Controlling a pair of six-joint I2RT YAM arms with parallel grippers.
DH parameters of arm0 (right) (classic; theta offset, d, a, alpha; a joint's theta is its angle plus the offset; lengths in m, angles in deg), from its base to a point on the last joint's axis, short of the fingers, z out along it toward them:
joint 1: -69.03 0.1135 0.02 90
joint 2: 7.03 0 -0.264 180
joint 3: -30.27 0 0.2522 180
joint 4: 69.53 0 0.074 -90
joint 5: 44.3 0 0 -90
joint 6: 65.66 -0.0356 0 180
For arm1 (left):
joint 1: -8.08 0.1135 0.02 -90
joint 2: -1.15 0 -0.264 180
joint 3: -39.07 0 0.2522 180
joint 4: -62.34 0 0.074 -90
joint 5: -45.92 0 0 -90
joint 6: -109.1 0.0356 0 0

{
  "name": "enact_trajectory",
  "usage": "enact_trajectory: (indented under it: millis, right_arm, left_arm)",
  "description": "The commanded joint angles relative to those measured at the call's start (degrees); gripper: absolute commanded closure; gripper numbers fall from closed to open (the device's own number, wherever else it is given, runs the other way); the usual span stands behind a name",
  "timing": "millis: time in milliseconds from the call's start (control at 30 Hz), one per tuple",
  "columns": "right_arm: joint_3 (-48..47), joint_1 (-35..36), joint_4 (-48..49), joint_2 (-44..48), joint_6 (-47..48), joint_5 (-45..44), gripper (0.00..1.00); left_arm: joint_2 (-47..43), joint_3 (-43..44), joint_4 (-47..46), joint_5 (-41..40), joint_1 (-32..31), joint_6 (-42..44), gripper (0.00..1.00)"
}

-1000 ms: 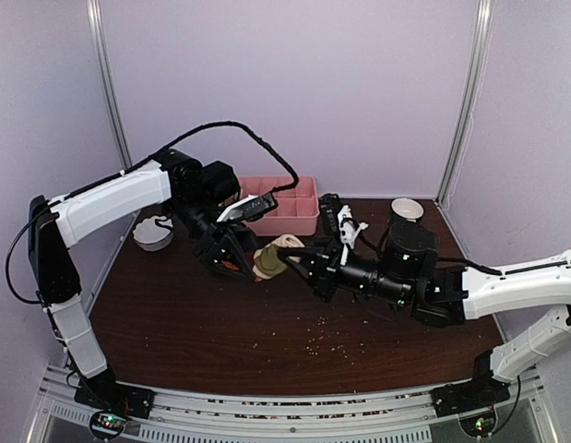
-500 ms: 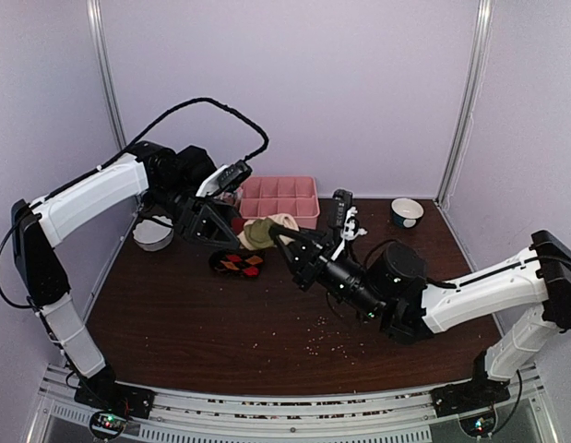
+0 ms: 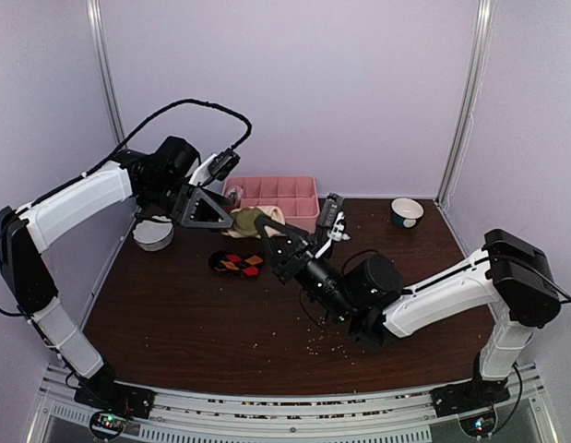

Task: Roll the socks
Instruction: Pass from the right arm to the left

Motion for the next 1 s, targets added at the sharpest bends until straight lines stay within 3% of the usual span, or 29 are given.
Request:
enact_trajectory:
  millis: [0, 67, 133, 233, 400, 633, 900, 967]
  right_arm:
    - [-3.1, 0.0, 4.3, -1.3, -3.2, 2.6, 1.00]
    - [-3.4, -0.1, 4.3, -1.5, -4.3, 3.1, 1.00]
    - [-3.3, -0.5, 5.7, -2.0, -5.5, 3.3, 1.00]
    - [-3.0, -0.8, 4.9, -1.9, -5.6, 2.8, 1.00]
    - [-3.5, -0.8, 2.6, -2.2, -5.2, 1.5, 1.00]
    - [-4.6, -0.8, 1.7, -2.9, -4.3, -0.5, 1.00]
    - [-5.3, -0.5, 2.1, -3.8, -3.1, -2.9, 1.00]
    - [-5.5, -0.5, 2.1, -3.7, -2.4, -3.5, 1.00]
  left_arm:
    - [-1.1, -0.9, -5.6, -1.4, 0.5, -4.1, 0.23]
    - [-0.8, -0.9, -7.2, -1.0, 1.1, -6.0, 0.15]
    - [-0.4, -0.3, -7.5, 1.1, 1.4, -6.9, 0.15]
    - [-0.6, 0.4, -7.5, 4.0, 1.5, -6.7, 0.24]
    - [-1.2, 1.2, -7.5, 5.2, 1.3, -6.9, 0.31]
    - [-1.5, -0.6, -7.5, 5.8, 1.0, -6.7, 0.58]
    - [-2.1, -2.3, -7.9, 5.9, 0.7, -7.1, 0.56]
    - [-2.9, -4.2, -11.7, 6.0, 0.8, -10.3, 0.58]
